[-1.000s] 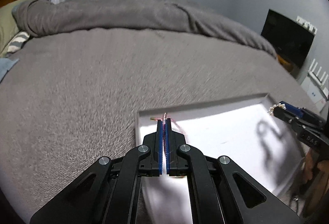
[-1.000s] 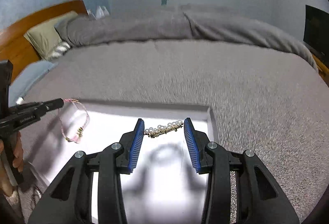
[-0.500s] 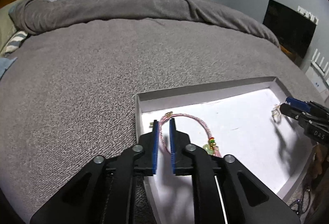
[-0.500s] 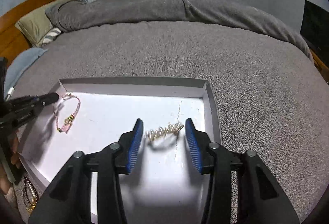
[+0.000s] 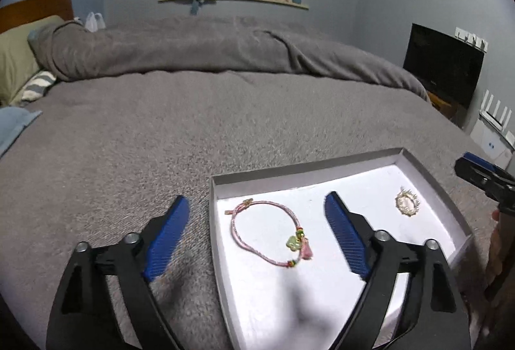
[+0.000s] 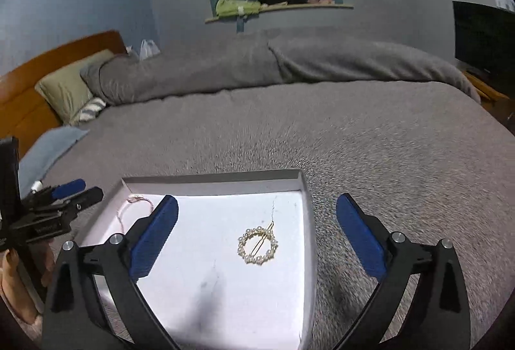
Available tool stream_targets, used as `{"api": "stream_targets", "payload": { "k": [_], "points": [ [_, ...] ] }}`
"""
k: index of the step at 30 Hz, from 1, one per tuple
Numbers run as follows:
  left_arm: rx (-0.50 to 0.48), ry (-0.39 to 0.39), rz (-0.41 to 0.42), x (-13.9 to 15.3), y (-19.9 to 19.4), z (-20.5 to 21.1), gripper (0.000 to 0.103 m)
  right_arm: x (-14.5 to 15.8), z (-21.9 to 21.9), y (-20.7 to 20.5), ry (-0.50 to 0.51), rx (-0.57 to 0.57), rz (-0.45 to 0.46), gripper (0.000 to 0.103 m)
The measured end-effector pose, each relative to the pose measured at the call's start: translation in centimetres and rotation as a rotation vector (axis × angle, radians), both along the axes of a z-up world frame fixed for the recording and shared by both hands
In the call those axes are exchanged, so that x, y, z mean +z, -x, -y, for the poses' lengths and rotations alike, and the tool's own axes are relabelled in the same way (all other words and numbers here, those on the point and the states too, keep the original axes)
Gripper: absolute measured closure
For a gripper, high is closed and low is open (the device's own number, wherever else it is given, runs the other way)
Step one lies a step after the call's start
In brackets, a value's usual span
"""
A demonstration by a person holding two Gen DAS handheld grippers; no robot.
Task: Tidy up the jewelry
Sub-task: 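Move both grippers back over the bracelet pile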
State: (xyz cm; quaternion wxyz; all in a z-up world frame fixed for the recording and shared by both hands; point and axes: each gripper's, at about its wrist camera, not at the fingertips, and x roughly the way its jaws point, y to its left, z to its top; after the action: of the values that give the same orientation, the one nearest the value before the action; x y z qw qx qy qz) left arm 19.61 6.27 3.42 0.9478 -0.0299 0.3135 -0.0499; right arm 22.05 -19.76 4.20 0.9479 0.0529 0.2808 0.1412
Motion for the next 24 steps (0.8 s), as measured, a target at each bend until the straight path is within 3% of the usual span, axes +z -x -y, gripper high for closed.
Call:
{"api": "stream_targets", "payload": {
  "k": [13, 24],
  "points": [
    [0.041, 0.009, 0.010, -0.4, 8.2, 0.3, 0.010, 1.0, 1.2, 9.9, -0.006, 0.001, 0.099, 0.006],
    [0.055, 0.011, 0.024, -1.3, 13.4, -0.2, 0.010, -2.1, 4.4, 13.1, -0.006, -0.055, 0.022, 0.006]
  ]
}}
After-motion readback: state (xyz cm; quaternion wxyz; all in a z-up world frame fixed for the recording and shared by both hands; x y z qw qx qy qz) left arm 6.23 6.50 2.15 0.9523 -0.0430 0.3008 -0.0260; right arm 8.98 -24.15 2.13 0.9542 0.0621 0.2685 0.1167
